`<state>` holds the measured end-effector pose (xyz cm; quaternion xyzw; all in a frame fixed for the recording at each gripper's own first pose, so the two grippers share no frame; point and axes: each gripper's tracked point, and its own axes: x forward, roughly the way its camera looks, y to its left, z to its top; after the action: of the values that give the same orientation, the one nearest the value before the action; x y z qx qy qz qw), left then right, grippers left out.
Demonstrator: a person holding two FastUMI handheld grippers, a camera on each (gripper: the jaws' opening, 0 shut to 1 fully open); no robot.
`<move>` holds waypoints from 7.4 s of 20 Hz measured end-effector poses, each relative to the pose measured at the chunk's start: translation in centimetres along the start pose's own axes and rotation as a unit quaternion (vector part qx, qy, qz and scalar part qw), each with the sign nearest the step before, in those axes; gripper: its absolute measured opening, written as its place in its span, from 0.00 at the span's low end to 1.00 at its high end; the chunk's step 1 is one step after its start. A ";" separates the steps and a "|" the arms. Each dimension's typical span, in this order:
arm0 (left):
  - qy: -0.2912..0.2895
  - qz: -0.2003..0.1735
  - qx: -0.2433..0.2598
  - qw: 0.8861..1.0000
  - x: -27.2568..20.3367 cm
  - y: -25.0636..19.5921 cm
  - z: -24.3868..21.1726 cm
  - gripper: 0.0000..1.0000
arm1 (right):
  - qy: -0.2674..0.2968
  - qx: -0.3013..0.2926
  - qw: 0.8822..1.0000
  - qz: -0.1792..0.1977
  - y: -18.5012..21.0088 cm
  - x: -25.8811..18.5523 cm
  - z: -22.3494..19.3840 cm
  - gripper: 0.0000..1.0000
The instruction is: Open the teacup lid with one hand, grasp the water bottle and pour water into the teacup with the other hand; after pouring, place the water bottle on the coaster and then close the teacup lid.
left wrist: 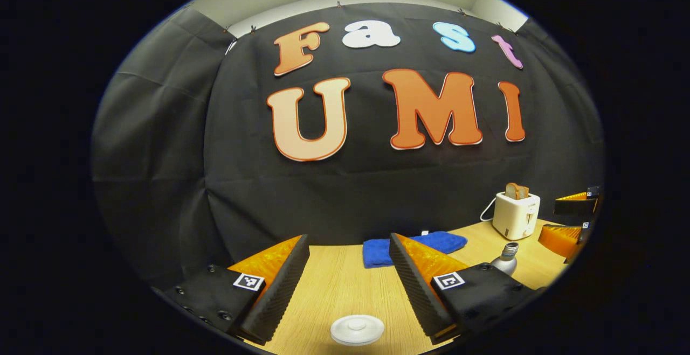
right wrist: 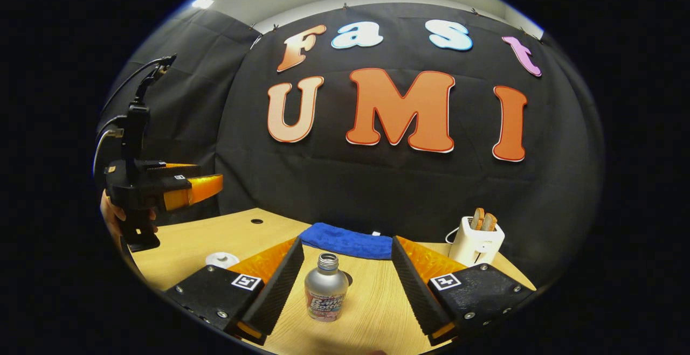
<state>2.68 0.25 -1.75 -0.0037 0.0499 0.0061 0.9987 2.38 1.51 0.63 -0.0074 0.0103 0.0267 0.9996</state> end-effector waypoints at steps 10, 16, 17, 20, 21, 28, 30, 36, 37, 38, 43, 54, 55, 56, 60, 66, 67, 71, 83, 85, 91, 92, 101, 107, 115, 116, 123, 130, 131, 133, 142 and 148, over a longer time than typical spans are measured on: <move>0.103 -0.024 0.006 0.994 0.2 -0.2 -7.1 0.94 | 0.042 0.007 0.999 0.014 1.6 0.7 -4.1 0.98; 0.166 -0.045 0.027 0.985 0.1 -0.8 -12.6 0.95 | 0.084 0.009 0.996 0.024 2.8 1.8 -7.7 0.99; 0.173 -0.046 0.030 0.983 0.1 -0.8 -13.3 0.95 | 0.091 0.010 0.996 0.025 3.0 1.8 -8.3 0.98; 0.196 -0.051 0.033 0.979 0.0 -0.8 -15.5 0.95 | 0.104 0.010 0.994 0.030 3.2 1.9 -9.5 0.98; 0.201 -0.052 0.033 0.978 0.1 -0.7 -15.8 0.95 | 0.108 0.009 0.994 0.031 3.3 2.0 -9.7 0.99; 0.217 -0.055 0.033 0.974 0.3 -0.7 -18.5 0.73 | 0.128 0.008 0.991 0.036 4.0 2.5 -11.7 0.99; 0.212 -0.067 0.034 0.974 0.3 -1.2 -18.6 0.73 | 0.132 0.009 0.990 0.036 4.1 2.6 -12.1 0.99; 0.195 -0.081 0.028 0.977 0.5 -1.5 -19.6 0.73 | 0.143 0.010 0.989 0.036 4.0 2.8 -13.0 0.99; 0.193 -0.083 0.029 0.977 0.4 -1.5 -19.6 0.72 | 0.145 0.011 0.989 0.035 3.9 2.8 -13.3 0.98; 0.189 -0.084 0.030 0.978 0.4 -1.4 -19.5 0.76 | 0.146 0.012 0.989 0.036 3.9 2.8 -13.5 0.98; 0.179 -0.085 0.042 0.979 0.5 -1.5 -19.5 0.63 | 0.152 0.017 0.987 0.040 4.1 3.0 -14.2 0.99; 0.160 -0.069 0.033 0.984 1.3 -0.9 -19.0 0.33 | 0.164 0.021 0.985 0.042 3.9 3.4 -15.1 0.99; 0.160 -0.070 0.028 0.984 1.3 -1.0 -18.8 0.33 | 0.166 0.022 0.985 0.042 3.9 3.5 -15.2 0.99; 0.158 -0.070 0.024 0.985 1.2 -0.9 -18.7 0.29 | 0.168 0.024 0.985 0.042 3.9 3.6 -15.3 0.98; 0.136 -0.067 0.014 0.988 1.2 -0.9 -17.4 0.33 | 0.177 0.034 0.983 0.042 3.8 4.1 -15.7 0.98; 0.114 -0.067 0.019 0.991 1.0 -0.8 -15.6 0.33 | 0.213 0.069 0.974 0.037 3.7 5.4 -17.8 0.96; 0.111 -0.065 0.020 0.991 1.0 -0.7 -15.4 0.33 | 0.219 0.082 0.972 0.040 4.1 5.5 -17.9 0.94; 0.108 -0.060 0.015 0.992 0.6 0.0 -15.3 0.33 | 0.229 0.097 0.968 0.040 4.2 5.8 -17.7 0.81; 0.108 -0.028 0.007 0.994 -0.7 4.2 -15.2 0.29 | 0.217 -0.069 0.974 0.014 2.9 6.4 -13.0 0.79; 0.109 -0.020 0.004 0.994 -0.7 5.1 -15.4 0.33 | 0.203 -0.096 0.974 0.016 3.3 6.8 -11.5 0.79; 0.100 0.007 0.001 0.995 -1.4 8.3 -14.8 0.29 | 0.162 -0.168 0.972 0.026 4.6 8.7 -7.4 0.79; 0.097 0.010 -0.003 0.995 -1.6 8.8 -14.4 0.33 | 0.156 -0.178 0.971 0.026 4.7 9.1 -6.6 0.80; 0.095 0.035 -0.005 0.995 -3.1 13.2 -14.4 0.33 | 0.127 -0.272 0.953 0.028 7.0 11.3 -3.6 0.79; 0.102 0.041 -0.008 0.994 -4.0 14.5 -15.5 0.29 | 0.128 -0.322 0.937 0.043 9.4 11.7 -4.2 0.79; 0.112 0.049 -0.012 0.992 -5.1 15.6 -16.8 0.33 | 0.121 -0.406 0.905 0.042 12.0 12.7 -6.0 0.79; 0.113 0.050 -0.012 0.992 -5.2 15.7 -17.0 0.33 | 0.122 -0.417 0.900 0.040 12.1 12.7 -6.4 0.79; 0.122 0.053 -0.018 0.991 -5.8 16.5 -18.2 0.29 | 0.103 -0.495 0.862 0.036 13.8 13.6 -7.4 0.78; 0.126 0.059 -0.021 0.990 -6.3 17.2 -18.8 0.29 | 0.069 -0.581 0.811 0.013 14.4 13.6 -7.5 0.78; 0.127 0.060 -0.021 0.990 -6.3 17.3 -19.1 0.29 | 0.066 -0.589 0.806 0.014 14.4 13.6 -7.5 0.78; 0.130 0.060 -0.022 0.989 -6.6 17.4 -19.2 0.34 | 0.053 -0.608 0.792 0.015 14.8 13.6 -7.4 0.78; 0.129 0.064 -0.026 0.989 -7.3 18.0 -19.5 0.29 | -0.001 -0.687 0.727 -0.019 15.0 14.2 -5.9 0.78; 0.133 0.066 -0.030 0.988 -7.6 18.2 -19.9 0.33 | -0.038 -0.728 0.684 -0.038 15.8 15.0 -4.9 0.78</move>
<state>-7.08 18.23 -20.90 -0.0308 0.1818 0.0733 0.9801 16.37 17.99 -4.82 -0.7316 -0.0504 -0.0115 0.6797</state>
